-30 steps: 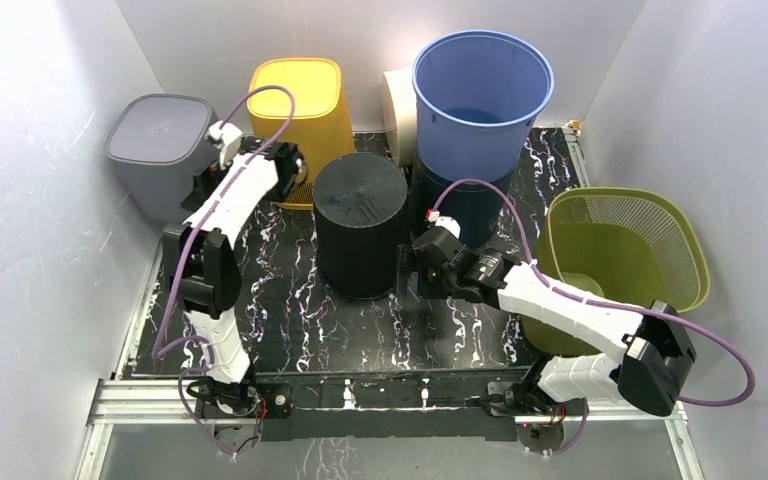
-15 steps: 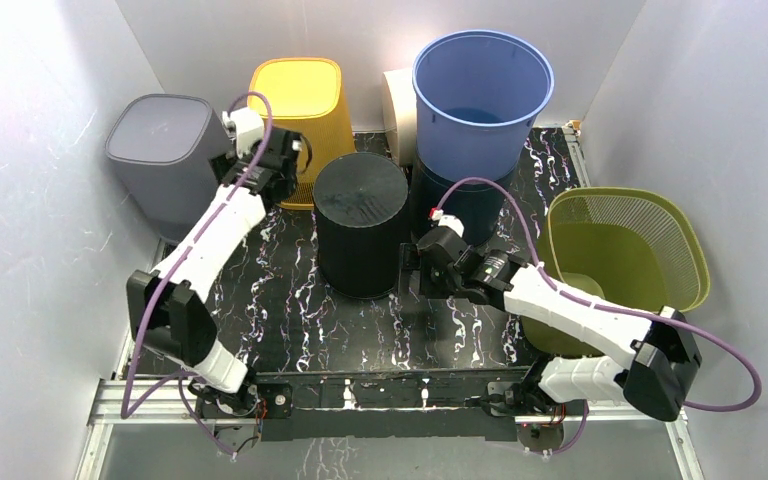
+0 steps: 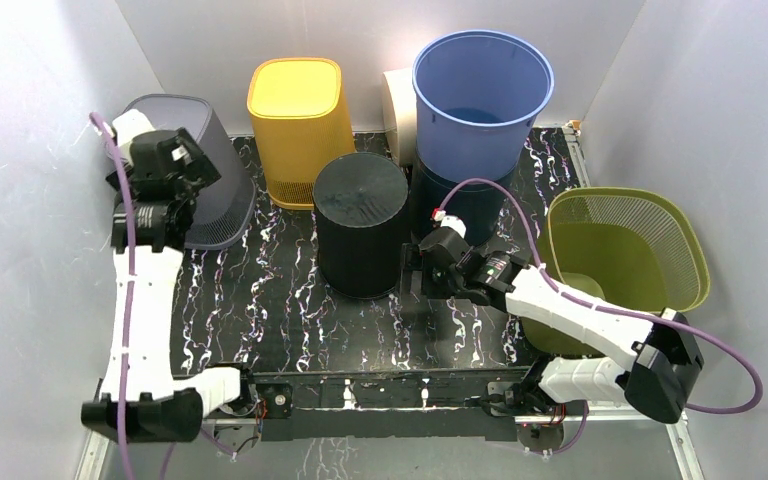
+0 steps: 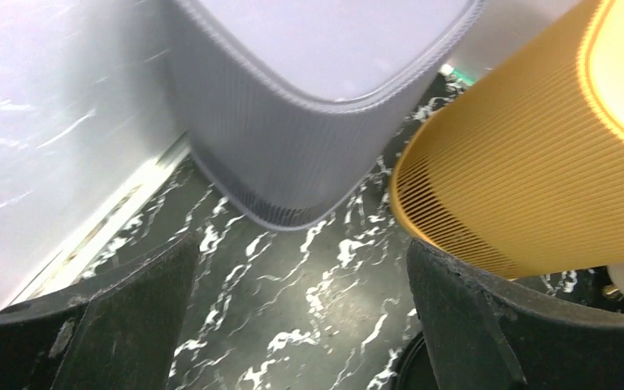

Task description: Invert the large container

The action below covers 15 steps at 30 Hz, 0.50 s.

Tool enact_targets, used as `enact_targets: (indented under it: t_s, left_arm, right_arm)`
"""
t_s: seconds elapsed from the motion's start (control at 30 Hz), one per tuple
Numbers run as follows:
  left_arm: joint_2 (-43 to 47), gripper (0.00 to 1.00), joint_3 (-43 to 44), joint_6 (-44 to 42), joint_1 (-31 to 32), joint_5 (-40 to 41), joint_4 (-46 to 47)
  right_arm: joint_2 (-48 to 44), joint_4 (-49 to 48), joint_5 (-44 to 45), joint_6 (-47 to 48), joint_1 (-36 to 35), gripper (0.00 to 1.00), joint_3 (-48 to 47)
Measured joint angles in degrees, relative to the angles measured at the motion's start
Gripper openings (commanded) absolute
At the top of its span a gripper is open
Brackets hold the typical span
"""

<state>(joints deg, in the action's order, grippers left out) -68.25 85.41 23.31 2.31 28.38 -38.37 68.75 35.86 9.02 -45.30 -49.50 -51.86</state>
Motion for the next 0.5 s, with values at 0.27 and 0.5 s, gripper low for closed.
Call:
enact_targets:
  t_s: [0.27,0.5]
  left_arm:
    - [8.2,0.98,-5.3,-0.7,-7.0,3.6,-6.3]
    - [-0.9,0.98,-10.5,-1.5,-15.7,3.8,2.2]
  right_arm:
    - [2.3,0.0,-0.2,0.3,0.0,0.98,0.0]
    - [2.6,0.0,-0.4,0.9,0.0,0.98,0.0]
